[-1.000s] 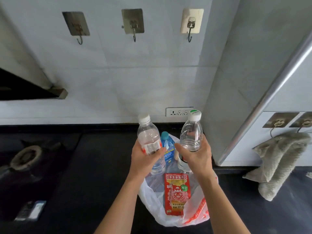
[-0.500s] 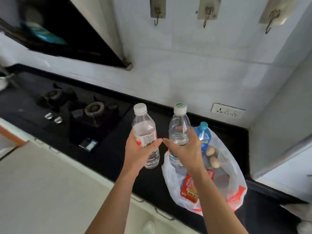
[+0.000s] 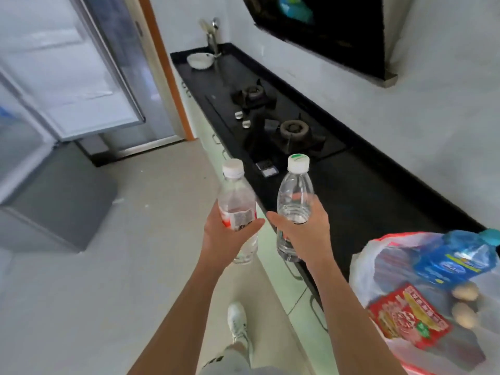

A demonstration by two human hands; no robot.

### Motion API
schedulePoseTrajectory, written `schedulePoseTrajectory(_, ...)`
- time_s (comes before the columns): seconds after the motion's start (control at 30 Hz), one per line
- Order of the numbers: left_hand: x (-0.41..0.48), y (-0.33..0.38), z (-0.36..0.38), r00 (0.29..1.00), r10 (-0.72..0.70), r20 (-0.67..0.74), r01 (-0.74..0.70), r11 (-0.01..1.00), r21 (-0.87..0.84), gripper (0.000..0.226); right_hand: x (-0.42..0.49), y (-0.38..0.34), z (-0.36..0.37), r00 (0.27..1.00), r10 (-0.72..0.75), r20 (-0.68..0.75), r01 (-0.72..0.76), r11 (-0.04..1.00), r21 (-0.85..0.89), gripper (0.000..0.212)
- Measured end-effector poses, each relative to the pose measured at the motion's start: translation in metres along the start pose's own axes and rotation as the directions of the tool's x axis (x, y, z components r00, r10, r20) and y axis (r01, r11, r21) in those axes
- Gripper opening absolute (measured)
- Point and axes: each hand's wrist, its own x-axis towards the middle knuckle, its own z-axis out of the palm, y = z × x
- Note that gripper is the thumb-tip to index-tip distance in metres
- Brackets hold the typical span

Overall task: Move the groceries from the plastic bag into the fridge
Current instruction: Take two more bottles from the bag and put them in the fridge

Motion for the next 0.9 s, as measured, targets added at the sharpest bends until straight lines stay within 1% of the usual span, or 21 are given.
schedulePoseTrajectory(0.07,-0.002,-0.009,-0.032,0.996,-0.020,-0.082,0.020,1.000,-0.001,0.056,-0.002,-0.009,0.032,0.996,-0.015,0.090,0.015,1.000,0.007,0.058)
schedulePoseTrajectory(0.2,0.002,-0.025,-0.085,0.978,-0.059,-0.198,0.057,0.998,-0.012,0.054,-0.005,-0.020,0.087,0.975,-0.044,0.219,0.034,0.998,0.048,0.054)
schedulePoseTrajectory(0.37,0.019,-0.048,-0.148,0.938,-0.108,-0.328,0.098,0.994,-0.046,0.063,0.001,-0.036,0.161,0.933,-0.070,0.352,0.052,0.997,0.059,0.054)
schedulePoseTrajectory(0.53,0.056,-0.071,-0.207,0.902,-0.140,-0.408,0.126,0.990,-0.063,0.061,0.021,-0.051,0.240,0.897,-0.080,0.436,0.078,0.997,0.023,0.047)
schedulePoseTrajectory(0.7,0.103,-0.090,-0.274,0.879,-0.156,-0.451,0.146,0.988,-0.059,0.062,0.049,-0.073,0.330,0.878,-0.062,0.475,0.075,0.997,-0.007,0.050)
schedulePoseTrajectory(0.9,0.156,-0.108,-0.356,0.863,-0.141,-0.486,0.132,0.990,-0.051,0.060,0.069,-0.100,0.434,0.852,-0.064,0.520,0.080,0.997,-0.008,0.051)
